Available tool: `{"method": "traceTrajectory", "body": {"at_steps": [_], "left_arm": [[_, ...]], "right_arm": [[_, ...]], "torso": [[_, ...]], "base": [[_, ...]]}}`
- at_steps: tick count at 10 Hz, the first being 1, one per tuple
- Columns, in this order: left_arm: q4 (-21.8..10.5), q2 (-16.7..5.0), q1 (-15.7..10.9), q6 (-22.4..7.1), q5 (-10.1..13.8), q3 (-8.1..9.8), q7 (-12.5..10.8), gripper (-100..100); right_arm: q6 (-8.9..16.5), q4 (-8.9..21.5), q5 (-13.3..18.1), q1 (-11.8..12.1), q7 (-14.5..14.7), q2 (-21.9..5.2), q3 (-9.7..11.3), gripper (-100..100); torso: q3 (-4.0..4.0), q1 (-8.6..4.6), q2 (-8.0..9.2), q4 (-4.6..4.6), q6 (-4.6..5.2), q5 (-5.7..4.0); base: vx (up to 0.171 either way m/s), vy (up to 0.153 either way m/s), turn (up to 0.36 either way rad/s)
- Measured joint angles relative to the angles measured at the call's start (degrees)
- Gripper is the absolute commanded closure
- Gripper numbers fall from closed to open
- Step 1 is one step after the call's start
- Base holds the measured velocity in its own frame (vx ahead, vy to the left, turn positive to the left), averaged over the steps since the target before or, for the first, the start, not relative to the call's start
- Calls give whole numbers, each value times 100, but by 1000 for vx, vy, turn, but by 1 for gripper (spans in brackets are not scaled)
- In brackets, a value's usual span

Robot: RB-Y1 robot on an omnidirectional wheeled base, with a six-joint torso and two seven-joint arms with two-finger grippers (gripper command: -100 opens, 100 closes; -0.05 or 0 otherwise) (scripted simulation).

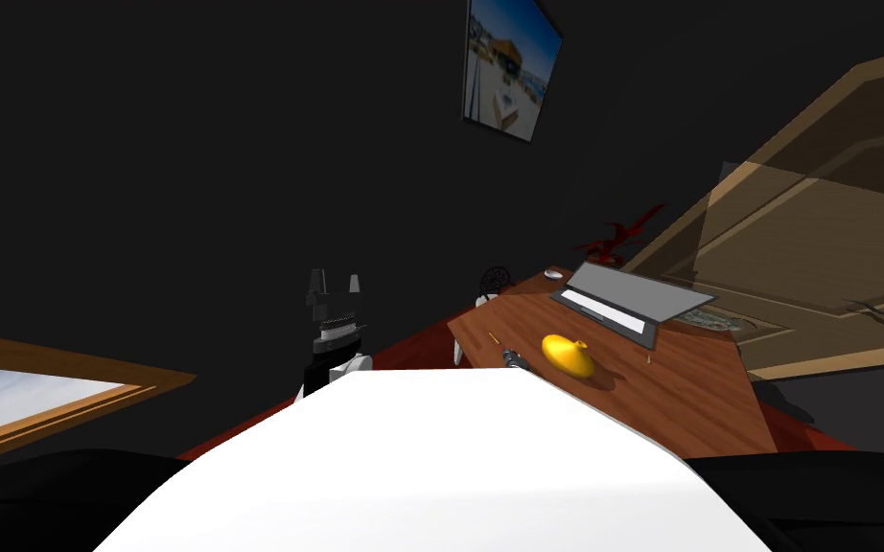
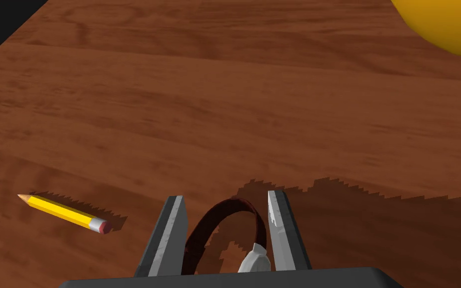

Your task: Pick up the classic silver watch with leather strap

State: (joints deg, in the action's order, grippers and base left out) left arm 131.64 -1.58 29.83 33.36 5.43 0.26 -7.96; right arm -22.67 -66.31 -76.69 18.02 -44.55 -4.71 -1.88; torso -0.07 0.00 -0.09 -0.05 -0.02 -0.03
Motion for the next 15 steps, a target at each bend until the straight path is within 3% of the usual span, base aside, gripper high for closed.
{"method": "traceTrajectory", "body": {"at_steps": [1, 11, 15], "left_arm": [[0, 0, 0, 0, 0, 0, 0, 0], [0, 1, -1, 0, 0, -1, 0, 0], [0, 1, 0, 0, 0, -1, 0, 0]], "right_arm": [[0, 0, 0, 0, 0, 0, 0, 100], [588, 1329, 667, -1227, -1041, -792, -356, 100], [703, 2126, 1003, -1849, -1652, -1152, -354, 100]], "torso": [[0, 0, -1, 0, 0, 0], [-4, 14, 5, -12, -1, -15], [-7, 10, 0, -13, 3, -13]], "base": [[-55, 80, -57], [-56, 84, -37], [-46, 70, -33]]}}
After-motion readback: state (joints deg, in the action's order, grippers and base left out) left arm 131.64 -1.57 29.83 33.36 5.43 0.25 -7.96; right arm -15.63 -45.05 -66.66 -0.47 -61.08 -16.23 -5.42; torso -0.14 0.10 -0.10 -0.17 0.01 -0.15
